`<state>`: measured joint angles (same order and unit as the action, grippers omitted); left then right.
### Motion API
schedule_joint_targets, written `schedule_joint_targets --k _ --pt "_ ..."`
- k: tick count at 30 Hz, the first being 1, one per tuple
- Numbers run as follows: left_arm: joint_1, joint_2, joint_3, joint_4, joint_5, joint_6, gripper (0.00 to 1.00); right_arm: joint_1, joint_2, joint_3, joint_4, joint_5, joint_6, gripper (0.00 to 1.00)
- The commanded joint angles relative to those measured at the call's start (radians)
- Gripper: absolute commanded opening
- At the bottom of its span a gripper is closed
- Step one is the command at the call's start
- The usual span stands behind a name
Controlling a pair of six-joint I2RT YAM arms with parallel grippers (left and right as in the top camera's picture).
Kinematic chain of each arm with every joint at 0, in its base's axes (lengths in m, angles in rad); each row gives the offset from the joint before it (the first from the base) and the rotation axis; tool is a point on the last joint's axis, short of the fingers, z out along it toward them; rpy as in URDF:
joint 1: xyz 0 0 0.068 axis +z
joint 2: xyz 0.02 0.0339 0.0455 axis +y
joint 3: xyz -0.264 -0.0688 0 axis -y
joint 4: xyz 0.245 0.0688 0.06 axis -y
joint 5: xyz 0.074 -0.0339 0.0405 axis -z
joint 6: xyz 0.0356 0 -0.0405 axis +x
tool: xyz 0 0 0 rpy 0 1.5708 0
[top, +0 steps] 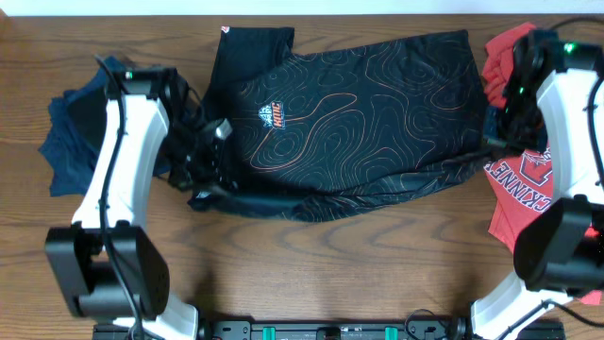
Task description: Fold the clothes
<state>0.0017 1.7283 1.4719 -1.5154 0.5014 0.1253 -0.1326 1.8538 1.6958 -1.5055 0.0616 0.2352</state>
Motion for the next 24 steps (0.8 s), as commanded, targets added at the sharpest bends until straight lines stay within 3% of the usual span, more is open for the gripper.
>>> schedule_joint_targets --k 1,6,13,24 --pt "0.005 -0.096 -0.108 0.032 -0.103 -0.077 0.06 0.001 -0.113 -0.121 0.033 -0.029 -0.024 0.01" --pt "0.005 -0.224 -0.261 0.097 -0.105 -0.116 0.06 -0.019 -0.229 -0.315 0.115 -0.024 0.006 0.02" --pt "0.004 -0.423 -0.418 0.175 -0.226 -0.249 0.06 -0.111 -0.411 -0.506 0.19 0.037 0.057 0.01" --pt "0.005 -0.616 -0.433 0.145 -0.235 -0.354 0.06 -0.218 -0.567 -0.554 0.208 0.071 0.086 0.01"
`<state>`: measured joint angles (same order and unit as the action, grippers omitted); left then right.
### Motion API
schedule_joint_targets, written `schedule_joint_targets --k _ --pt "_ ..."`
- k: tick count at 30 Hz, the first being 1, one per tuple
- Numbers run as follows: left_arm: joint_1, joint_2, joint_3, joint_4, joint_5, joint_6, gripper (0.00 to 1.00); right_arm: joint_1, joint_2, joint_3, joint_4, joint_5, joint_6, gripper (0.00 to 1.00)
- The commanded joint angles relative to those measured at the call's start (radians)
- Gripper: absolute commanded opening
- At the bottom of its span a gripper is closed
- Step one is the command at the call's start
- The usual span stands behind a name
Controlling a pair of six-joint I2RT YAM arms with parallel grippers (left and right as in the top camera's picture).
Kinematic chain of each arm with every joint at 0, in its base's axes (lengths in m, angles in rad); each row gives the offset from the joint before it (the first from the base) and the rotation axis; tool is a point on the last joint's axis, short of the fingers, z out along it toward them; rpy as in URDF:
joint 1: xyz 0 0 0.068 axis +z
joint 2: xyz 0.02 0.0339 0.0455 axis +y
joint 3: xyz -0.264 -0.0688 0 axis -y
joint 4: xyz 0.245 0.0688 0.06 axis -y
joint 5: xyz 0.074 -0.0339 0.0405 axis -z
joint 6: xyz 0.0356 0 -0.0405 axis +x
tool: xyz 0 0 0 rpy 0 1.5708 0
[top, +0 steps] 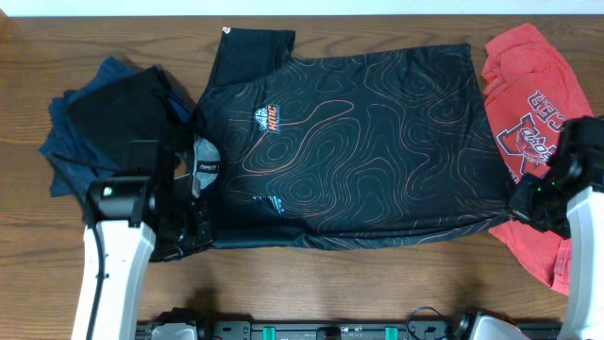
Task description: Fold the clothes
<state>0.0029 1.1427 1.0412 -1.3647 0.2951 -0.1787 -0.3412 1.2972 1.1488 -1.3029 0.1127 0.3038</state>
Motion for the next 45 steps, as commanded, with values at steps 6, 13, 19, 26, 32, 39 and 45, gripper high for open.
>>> schedule_joint_targets --k 6,13,19,26,32,39,45 --pt "0.003 -0.05 -0.004 0.052 -0.165 -0.152 0.06 -0.009 0.004 -0.018 0.037 0.013 0.012 0.01" --pt "0.003 -0.01 -0.012 0.245 -0.177 -0.195 0.06 -0.004 0.058 -0.018 0.178 -0.049 -0.021 0.01" --pt "0.003 0.09 -0.024 0.384 -0.259 -0.227 0.06 -0.003 0.144 -0.019 0.301 -0.074 -0.029 0.01" --pt "0.003 0.249 -0.024 0.537 -0.259 -0.227 0.06 -0.003 0.255 -0.019 0.449 -0.163 -0.051 0.01" --pt "0.003 0.348 -0.024 0.639 -0.259 -0.227 0.06 0.014 0.341 -0.018 0.544 -0.174 -0.051 0.01" --pt "0.003 0.41 -0.024 0.733 -0.261 -0.227 0.06 0.049 0.422 -0.019 0.632 -0.174 -0.051 0.01" --pt "0.003 0.431 -0.024 0.793 -0.262 -0.227 0.06 0.075 0.467 -0.018 0.684 -0.169 -0.051 0.01"
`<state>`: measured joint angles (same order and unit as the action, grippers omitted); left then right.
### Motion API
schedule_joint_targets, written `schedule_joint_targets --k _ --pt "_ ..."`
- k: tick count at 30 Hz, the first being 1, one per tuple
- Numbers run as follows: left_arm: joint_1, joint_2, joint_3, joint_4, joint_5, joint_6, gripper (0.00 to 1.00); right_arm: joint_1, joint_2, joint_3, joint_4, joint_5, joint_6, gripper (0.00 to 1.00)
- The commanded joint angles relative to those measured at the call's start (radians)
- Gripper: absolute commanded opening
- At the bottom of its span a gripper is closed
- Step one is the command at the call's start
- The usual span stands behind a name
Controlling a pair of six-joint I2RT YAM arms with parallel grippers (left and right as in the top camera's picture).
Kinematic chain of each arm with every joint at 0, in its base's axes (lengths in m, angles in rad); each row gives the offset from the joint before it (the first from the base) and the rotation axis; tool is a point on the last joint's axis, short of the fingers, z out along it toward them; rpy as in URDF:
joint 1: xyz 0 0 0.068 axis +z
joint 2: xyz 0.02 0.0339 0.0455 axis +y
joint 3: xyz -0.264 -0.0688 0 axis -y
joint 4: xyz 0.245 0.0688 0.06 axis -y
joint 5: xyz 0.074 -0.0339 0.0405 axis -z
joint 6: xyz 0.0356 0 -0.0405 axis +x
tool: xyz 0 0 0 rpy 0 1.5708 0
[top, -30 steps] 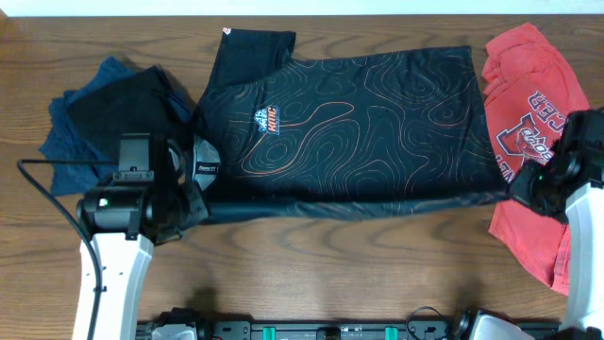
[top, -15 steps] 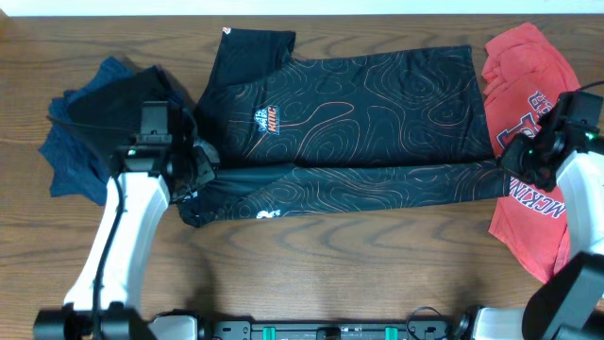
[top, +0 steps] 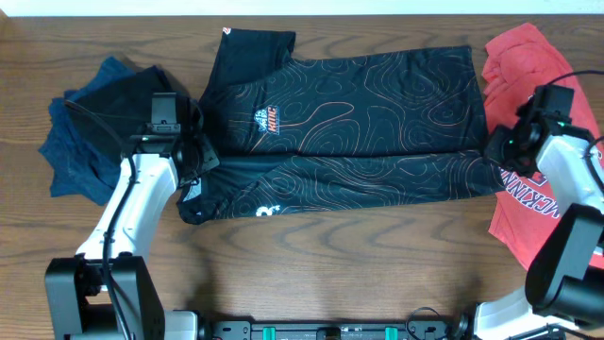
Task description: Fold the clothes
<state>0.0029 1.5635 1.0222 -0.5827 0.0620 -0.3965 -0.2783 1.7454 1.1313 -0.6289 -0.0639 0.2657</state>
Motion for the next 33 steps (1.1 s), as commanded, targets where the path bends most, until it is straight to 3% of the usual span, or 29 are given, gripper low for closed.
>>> schedule_joint_targets --k 1,7,8,9,10,11,14,24,26,28,31,33 --pt "0.003 0.011 -0.005 0.023 -0.03 -0.008 0.06 0.012 0.023 -0.001 0.017 0.007 -0.012 0.01" --pt "0.003 0.011 -0.005 0.084 -0.03 -0.005 0.06 0.012 0.026 -0.001 0.045 0.016 -0.011 0.01" --pt "0.003 0.011 -0.005 0.085 -0.03 -0.005 0.09 0.012 0.026 -0.001 0.05 0.015 -0.011 0.02" --pt "0.003 0.011 -0.005 0.086 -0.029 -0.005 0.22 0.012 0.026 -0.001 0.051 0.015 -0.011 0.06" --pt "0.003 0.011 -0.005 0.084 -0.029 -0.005 0.32 0.012 0.026 -0.001 0.053 0.015 -0.011 0.13" --pt "0.003 0.011 -0.005 0.079 -0.029 -0.005 0.34 0.012 0.026 -0.001 0.052 0.015 -0.012 0.21" --pt "0.003 0.011 -0.005 0.06 -0.029 -0.005 0.35 0.01 0.026 0.001 0.058 0.016 -0.013 0.32" --pt "-0.003 0.011 -0.005 -0.047 0.006 -0.005 0.35 -0.008 -0.018 0.048 0.031 0.06 -0.013 0.4" --pt "-0.011 0.011 -0.005 -0.077 0.008 -0.005 0.35 -0.026 -0.038 0.07 0.026 0.062 -0.013 0.46" --pt "-0.023 0.011 -0.005 -0.1 0.009 -0.005 0.34 -0.046 -0.046 0.096 0.01 0.074 -0.014 0.44" --pt "-0.049 0.011 -0.005 -0.117 0.009 0.003 0.34 -0.078 -0.045 0.129 -0.009 0.075 -0.03 0.29" --pt "-0.072 0.011 -0.005 -0.119 0.009 0.003 0.34 -0.094 -0.044 0.131 -0.004 0.075 -0.035 0.27"
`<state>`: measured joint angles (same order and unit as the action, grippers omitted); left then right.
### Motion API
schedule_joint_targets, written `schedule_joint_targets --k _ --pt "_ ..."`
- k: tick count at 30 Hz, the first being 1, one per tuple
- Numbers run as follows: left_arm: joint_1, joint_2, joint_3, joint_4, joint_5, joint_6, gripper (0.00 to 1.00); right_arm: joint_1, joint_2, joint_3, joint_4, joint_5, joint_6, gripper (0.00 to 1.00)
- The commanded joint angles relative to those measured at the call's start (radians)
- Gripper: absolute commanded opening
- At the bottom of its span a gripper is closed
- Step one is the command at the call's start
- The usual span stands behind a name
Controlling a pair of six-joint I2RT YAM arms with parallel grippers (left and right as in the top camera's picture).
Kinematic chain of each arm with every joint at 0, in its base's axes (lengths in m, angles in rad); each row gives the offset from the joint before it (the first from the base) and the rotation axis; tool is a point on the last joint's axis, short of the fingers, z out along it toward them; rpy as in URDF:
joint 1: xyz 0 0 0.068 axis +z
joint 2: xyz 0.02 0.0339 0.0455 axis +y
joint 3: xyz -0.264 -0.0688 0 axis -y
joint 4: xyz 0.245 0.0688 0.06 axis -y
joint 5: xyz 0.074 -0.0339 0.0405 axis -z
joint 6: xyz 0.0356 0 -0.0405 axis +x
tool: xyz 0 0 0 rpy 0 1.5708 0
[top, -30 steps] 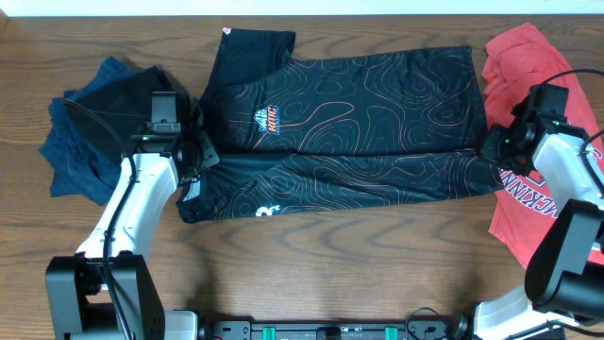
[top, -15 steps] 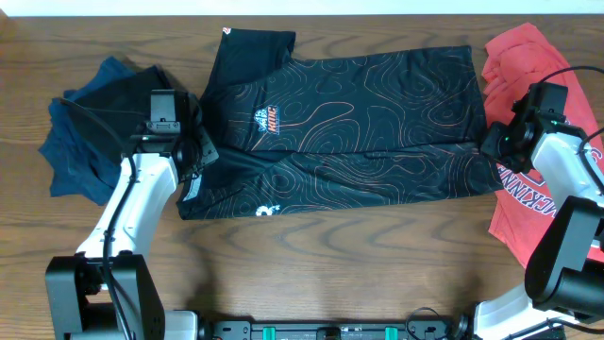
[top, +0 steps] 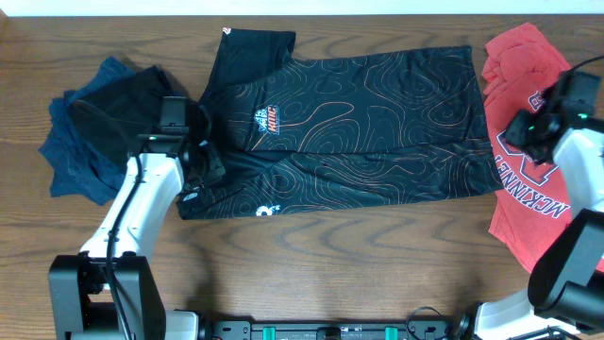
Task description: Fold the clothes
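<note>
A black shirt (top: 377, 104) with orange contour lines lies spread across the middle of the table. Its lower part is folded up as a flap (top: 377, 179) over the body. One sleeve (top: 250, 47) sticks out at the top left. My left gripper (top: 209, 162) sits at the shirt's left edge, on the end of the fold; its dark fingers blend into the cloth. My right gripper (top: 515, 140) is just off the shirt's right edge, over a red shirt, apart from the black cloth and looking open.
A red shirt (top: 528, 212) with white lettering lies at the right, partly under my right arm. A heap of dark blue and black clothes (top: 85, 142) sits at the left. The brown wooden table (top: 330, 264) shows in front.
My right gripper has let go of the flap's right end and moved right, off the black shirt. The flap has settled flatter. My left gripper has barely shifted.
Both grippers first reached to the shirt's sides, with its hem rumpled. Then they were near the front of the table, with the shirt stretched out flat. Later they held the lower edge folded up over the body. Now the flap lies flat, and the right gripper is off it.
</note>
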<state>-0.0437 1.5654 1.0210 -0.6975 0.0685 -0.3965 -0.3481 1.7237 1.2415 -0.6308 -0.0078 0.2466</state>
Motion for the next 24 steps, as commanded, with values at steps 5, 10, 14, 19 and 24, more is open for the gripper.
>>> schedule_joint_targets --k 5,10,14,19,24 --pt "-0.082 0.01 -0.004 0.005 0.002 0.002 0.34 -0.031 -0.016 0.021 0.045 0.019 -0.075 0.33" --pt "-0.125 0.01 -0.004 0.006 0.002 0.002 0.34 -0.031 -0.006 0.021 0.089 0.018 -0.087 0.2" --pt "-0.151 0.01 -0.004 0.006 0.002 0.002 0.34 -0.031 0.048 0.021 0.108 -0.016 -0.087 0.01" --pt "-0.17 0.01 -0.004 0.006 0.002 0.002 0.34 -0.031 0.163 0.021 0.19 -0.09 -0.114 0.01" --pt "-0.172 0.01 -0.004 0.005 0.002 0.002 0.34 -0.03 0.281 0.021 0.272 -0.206 -0.114 0.01"
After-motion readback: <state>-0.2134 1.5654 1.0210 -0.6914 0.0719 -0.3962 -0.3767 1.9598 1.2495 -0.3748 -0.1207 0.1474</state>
